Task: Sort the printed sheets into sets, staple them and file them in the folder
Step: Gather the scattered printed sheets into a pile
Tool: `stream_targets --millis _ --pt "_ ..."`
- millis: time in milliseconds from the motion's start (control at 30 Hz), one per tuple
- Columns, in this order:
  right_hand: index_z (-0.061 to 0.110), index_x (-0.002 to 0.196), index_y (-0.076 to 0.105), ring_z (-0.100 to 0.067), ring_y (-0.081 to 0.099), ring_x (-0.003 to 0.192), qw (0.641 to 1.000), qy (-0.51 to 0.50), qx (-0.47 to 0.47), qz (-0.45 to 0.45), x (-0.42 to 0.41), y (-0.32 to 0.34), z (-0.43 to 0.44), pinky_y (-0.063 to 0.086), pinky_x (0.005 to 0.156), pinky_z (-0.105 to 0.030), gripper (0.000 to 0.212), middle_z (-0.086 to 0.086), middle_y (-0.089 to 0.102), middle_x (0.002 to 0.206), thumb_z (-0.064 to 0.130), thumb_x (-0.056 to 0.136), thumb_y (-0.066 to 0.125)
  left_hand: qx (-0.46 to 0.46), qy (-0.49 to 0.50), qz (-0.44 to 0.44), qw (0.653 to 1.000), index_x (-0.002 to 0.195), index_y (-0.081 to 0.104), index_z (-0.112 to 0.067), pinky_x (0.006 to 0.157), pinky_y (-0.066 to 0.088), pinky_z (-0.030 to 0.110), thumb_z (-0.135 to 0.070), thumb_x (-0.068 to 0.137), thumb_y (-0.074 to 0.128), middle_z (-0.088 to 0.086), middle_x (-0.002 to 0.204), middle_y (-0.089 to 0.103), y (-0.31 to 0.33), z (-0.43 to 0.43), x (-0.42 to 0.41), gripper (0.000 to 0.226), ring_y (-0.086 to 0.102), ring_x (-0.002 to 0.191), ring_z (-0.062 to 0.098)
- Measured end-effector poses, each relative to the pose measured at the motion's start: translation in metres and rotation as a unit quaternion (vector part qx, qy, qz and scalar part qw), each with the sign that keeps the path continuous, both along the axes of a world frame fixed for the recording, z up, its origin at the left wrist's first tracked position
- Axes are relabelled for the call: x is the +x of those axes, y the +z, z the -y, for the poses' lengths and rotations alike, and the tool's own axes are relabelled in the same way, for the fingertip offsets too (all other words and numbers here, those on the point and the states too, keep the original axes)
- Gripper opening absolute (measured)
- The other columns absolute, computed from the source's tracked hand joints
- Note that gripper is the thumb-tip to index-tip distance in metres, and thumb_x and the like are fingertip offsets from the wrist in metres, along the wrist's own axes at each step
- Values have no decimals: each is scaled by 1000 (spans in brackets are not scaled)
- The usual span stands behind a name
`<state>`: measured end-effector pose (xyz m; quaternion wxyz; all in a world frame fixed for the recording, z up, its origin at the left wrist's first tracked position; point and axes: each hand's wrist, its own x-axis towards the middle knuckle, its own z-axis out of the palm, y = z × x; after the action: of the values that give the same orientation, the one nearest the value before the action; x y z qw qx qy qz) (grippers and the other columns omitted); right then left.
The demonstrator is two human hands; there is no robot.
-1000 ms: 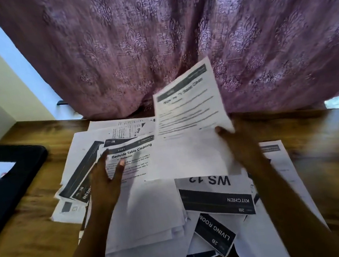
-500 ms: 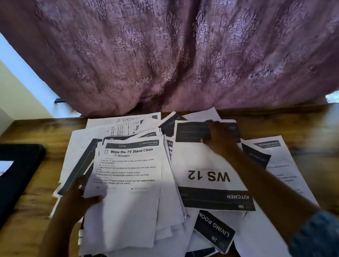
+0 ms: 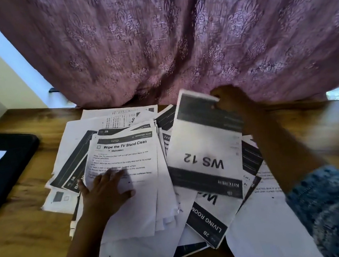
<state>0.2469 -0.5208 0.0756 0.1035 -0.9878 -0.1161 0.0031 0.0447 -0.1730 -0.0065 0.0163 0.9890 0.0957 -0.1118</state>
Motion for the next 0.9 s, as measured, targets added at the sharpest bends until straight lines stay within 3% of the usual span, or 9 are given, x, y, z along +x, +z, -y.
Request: stream_targets --millis 167,267,333,367,467,567,633,767,900 --pt "4 116 54 -31 59 98 959 -110 233 118 -55 69 30 48 79 -35 27 -19 61 110 14 91 56 39 -17 36 998 148 25 -40 90 -42 49 -88 70 16 -2 156 29 -1 -1 -7 93 25 144 23" --pt "12 117 55 -15 59 88 906 -133 397 63 -86 71 9 47 72 -21 25 -4 61 105 11 92 54 14 -23 93 995 142 43 -34 91 -45 38 -89 60 1 0 149 42 5 1 -5 107 34 141 23" --pt "21 106 55 -9 60 84 862 -151 484 12 -104 51 -15 50 75 -24 16 4 62 96 14 92 56 -76 -12 88 993 139 44 -36 102 -35 37 -90 59 7 -5 150 40 7 5 -1 104 30 142 16" --pt "25 101 55 -12 62 87 844 -164 510 -10 -114 37 -30 52 76 -29 12 5 62 95 17 92 57 -202 19 83 976 137 46 -38 112 -21 37 -95 57 17 -6 147 43 8 5 0 102 32 141 13" --pt "22 107 57 -18 67 91 793 -157 577 -115 -166 -11 -90 57 71 -29 14 1 65 99 18 93 57 -555 148 109 811 126 54 -39 113 30 36 -89 58 55 -12 126 62 25 10 -1 85 54 123 11" --pt "15 107 57 -16 70 81 735 -92 595 -312 -220 -40 -140 58 70 -32 15 0 69 92 18 92 59 -616 225 211 725 107 63 -21 82 51 20 -20 84 70 -16 94 71 33 6 -4 23 65 91 7" --pt "19 95 60 -13 68 74 763 -34 526 -373 -222 -50 -140 55 68 -31 13 2 70 86 31 90 63 -547 241 253 761 101 65 -9 69 51 23 1 83 68 6 91 72 27 -13 -1 21 63 84 23" --pt "14 98 62 -11 67 76 949 -92 285 -101 -172 -62 -95 56 71 -28 32 -2 71 88 44 92 53 -383 200 161 887 103 64 -5 84 48 41 -1 78 74 12 96 67 16 -62 2 27 63 91 32" --pt "10 125 51 -23 58 112 957 -188 175 -133 -155 -74 -59 48 92 -33 43 -9 60 125 41 95 50 -274 187 105 938 111 62 -2 85 48 43 3 69 78 19 105 67 5 -82 5 45 62 98 39"
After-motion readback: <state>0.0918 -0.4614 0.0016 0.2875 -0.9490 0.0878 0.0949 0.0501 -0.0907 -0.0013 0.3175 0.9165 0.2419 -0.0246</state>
